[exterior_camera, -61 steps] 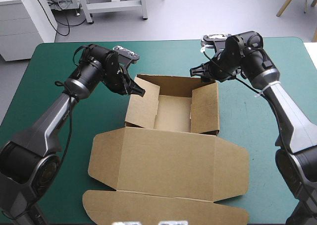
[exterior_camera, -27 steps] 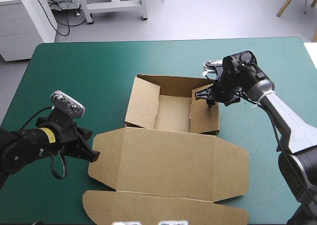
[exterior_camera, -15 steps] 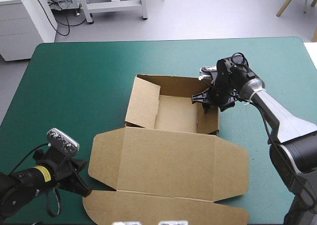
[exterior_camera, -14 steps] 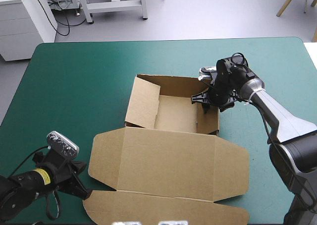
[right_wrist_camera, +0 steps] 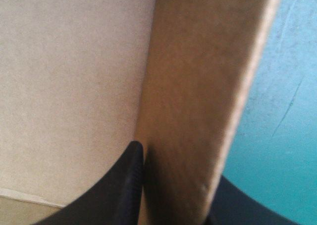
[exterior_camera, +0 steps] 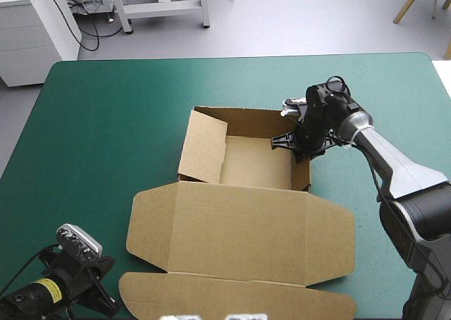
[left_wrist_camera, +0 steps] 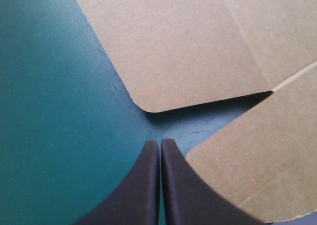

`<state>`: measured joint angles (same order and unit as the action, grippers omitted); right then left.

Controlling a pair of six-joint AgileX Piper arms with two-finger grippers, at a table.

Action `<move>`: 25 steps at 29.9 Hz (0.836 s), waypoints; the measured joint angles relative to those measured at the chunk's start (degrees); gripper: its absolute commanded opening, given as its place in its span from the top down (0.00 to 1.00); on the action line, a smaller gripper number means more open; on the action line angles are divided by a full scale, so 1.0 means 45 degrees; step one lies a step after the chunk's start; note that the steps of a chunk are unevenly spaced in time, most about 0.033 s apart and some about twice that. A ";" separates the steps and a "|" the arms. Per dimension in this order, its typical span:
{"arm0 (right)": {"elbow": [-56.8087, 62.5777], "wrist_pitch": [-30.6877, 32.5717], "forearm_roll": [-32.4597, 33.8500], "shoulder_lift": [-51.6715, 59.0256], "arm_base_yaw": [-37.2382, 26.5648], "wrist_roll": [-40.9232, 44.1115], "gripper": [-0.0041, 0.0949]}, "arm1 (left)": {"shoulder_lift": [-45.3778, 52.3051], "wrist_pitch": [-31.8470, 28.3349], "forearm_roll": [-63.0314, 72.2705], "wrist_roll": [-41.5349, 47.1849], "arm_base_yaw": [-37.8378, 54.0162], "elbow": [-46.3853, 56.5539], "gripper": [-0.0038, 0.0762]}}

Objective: Fold the box

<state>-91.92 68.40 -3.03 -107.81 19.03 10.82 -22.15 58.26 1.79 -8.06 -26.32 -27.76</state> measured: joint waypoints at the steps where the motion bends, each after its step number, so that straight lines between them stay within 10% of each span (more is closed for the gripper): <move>1: 0.0000 -0.0013 0.0037 0.0000 0.0000 -0.0016 0.85 | 0.0120 -0.0012 0.0000 0.0000 0.0000 0.0025 0.96; 5: 0.0000 -0.0013 0.0107 0.0000 0.0000 -0.0082 0.97 | 0.0271 -0.0042 0.0000 0.0000 0.0000 0.0025 0.96; 25: -0.0497 0.0143 0.0392 0.0186 -0.0756 -0.0641 0.98 | 0.0271 -0.0116 -0.0039 0.0000 0.0000 0.0025 0.96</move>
<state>-94.15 69.04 -1.26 -106.97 15.63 7.93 -20.93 57.74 1.62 -8.06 -26.32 -27.64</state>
